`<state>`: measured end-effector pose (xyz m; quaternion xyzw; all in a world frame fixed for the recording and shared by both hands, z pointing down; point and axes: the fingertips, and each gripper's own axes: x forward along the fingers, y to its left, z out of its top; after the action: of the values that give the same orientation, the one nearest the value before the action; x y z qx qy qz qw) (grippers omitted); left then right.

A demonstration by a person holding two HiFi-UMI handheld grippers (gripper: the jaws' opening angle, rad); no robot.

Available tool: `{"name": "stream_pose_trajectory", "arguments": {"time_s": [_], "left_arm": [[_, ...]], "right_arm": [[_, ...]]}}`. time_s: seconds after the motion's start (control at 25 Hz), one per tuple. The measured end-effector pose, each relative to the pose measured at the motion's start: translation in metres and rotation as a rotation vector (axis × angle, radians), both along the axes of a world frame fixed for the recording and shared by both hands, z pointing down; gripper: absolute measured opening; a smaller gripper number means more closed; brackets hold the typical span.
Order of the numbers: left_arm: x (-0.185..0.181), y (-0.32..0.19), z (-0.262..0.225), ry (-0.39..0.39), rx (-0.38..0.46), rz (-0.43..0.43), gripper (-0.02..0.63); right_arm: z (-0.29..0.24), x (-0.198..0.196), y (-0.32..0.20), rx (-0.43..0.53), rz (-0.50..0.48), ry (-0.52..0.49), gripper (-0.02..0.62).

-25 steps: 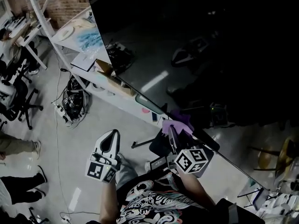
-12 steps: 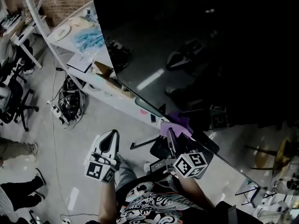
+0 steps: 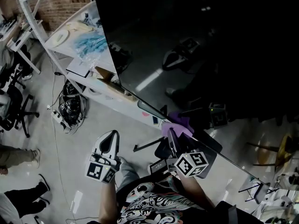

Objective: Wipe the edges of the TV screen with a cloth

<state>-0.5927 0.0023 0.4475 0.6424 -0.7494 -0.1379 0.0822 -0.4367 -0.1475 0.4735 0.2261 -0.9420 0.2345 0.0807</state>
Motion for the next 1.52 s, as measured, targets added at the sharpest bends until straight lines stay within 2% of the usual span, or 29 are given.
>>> {"name": "stream_pose_trajectory", "arguments": {"time_s": [1.04,1.4,1.52], "left_arm": [[-0.134,0.058,0.003,-0.005,-0.009,-0.025,0.017],[-0.16,0.073,0.018,-0.021,-0.035,-0.001,0.017],[-0.171,0.079,0.012,-0.004,-0.01,-0.026,0.017]], "right_arm": [[0.003,-0.103,0.004,0.033,0.082,0.044,0.101],[0.006,-0.127,0.003,0.052,0.106,0.043,0.101],[0.006,-0.134,0.005,0.056,0.109,0.043,0.101]]}}
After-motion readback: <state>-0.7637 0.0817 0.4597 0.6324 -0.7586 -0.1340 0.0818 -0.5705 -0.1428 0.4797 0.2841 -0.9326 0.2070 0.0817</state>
